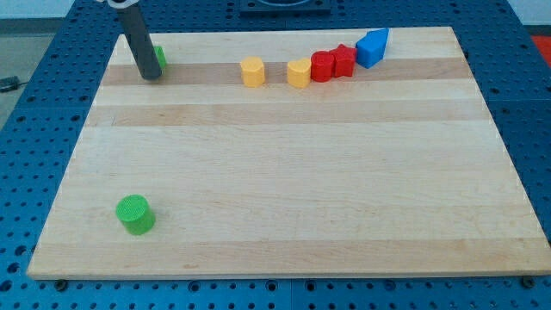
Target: Push the green star to the top left corner
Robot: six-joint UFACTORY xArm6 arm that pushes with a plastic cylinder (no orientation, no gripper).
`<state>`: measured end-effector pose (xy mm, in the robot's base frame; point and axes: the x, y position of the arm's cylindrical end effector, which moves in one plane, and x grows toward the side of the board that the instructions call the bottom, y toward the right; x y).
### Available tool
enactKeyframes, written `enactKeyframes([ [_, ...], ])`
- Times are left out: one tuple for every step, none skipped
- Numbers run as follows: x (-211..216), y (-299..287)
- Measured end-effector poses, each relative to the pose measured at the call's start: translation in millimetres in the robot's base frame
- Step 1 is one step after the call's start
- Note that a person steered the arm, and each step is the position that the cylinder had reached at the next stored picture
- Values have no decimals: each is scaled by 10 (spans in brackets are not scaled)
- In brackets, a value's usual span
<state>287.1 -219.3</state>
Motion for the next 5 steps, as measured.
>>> enactKeyframes([
  [-317, -2],
  [-485, 11],
  [-435, 430],
  [-565, 431],
  [-838, 197],
])
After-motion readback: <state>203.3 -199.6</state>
